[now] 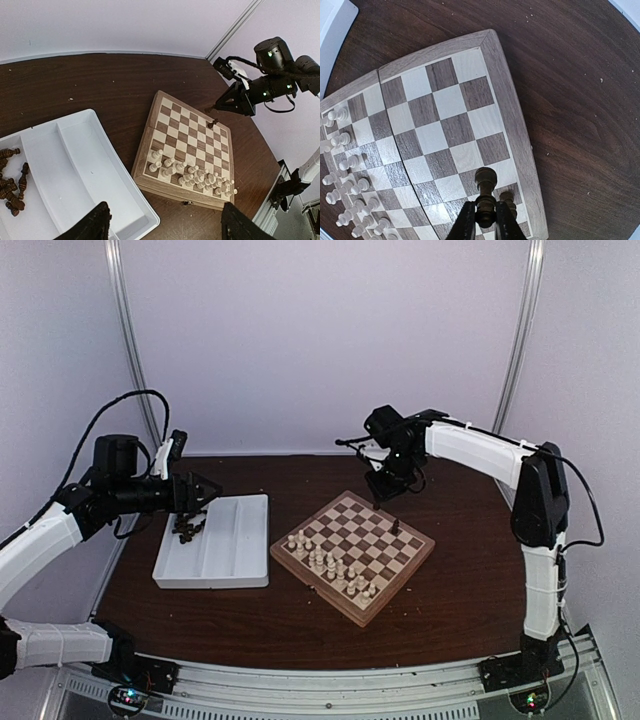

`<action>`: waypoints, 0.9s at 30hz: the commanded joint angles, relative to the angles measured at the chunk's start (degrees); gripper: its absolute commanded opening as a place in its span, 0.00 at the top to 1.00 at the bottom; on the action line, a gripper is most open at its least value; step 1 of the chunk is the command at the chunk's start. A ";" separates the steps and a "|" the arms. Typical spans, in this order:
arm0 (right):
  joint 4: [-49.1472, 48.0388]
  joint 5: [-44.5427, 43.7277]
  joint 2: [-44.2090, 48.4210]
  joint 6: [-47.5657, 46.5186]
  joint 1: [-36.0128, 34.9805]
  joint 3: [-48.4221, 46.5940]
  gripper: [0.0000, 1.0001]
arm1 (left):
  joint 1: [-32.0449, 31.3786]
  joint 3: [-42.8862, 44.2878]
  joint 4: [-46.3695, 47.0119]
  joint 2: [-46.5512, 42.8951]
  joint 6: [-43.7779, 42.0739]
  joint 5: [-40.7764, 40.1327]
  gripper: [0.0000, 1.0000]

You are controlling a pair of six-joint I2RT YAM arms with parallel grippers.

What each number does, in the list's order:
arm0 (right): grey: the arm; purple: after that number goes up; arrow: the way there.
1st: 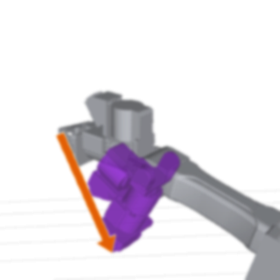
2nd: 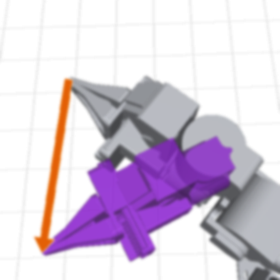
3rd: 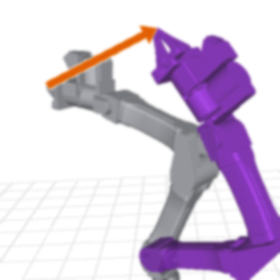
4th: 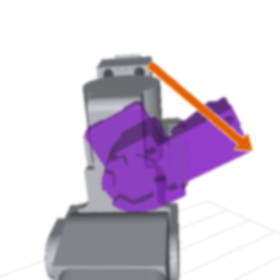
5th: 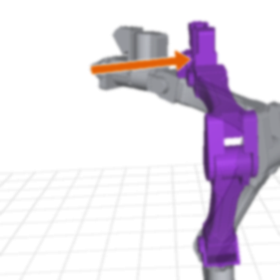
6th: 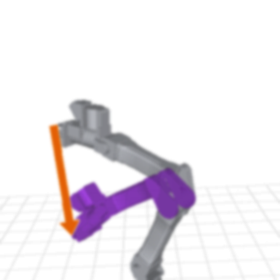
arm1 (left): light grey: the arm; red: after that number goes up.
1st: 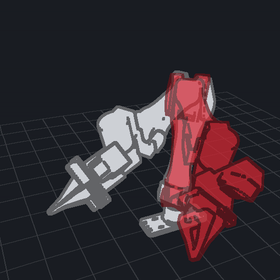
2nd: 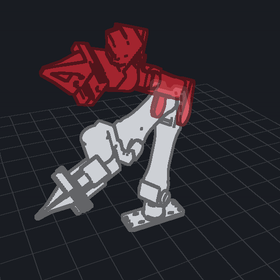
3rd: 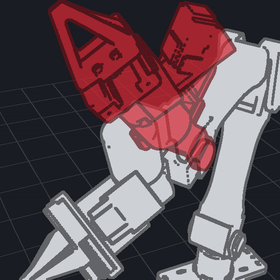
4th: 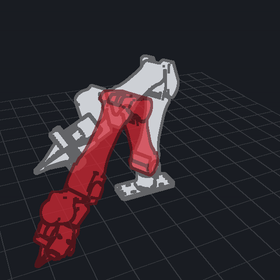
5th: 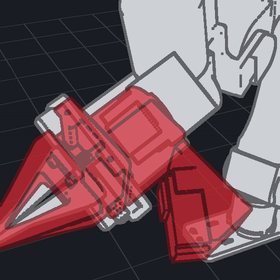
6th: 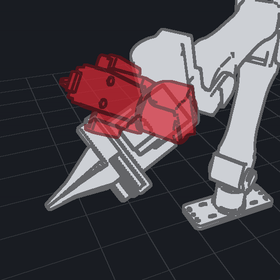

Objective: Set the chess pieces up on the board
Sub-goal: Place the chess piece on the chessboard.

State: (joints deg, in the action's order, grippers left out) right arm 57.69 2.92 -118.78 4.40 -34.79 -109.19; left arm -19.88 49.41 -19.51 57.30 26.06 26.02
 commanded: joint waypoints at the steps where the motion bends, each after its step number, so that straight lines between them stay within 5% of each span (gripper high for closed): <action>1: 0.93 -0.69 -2.17 -1.03 1.01 -3.95 0.86 | -0.25 1.04 1.00 0.23 -0.49 -0.69 0.24; 27: 1.80 -0.36 -9.70 -2.23 1.64 -7.50 0.85 | -0.25 1.65 0.98 1.97 -1.15 -0.93 0.24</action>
State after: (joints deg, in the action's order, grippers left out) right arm 58.87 2.94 -127.28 2.85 -33.61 -114.41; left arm -19.88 49.41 -19.62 58.98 26.02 25.45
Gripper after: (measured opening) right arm 0.153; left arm 0.762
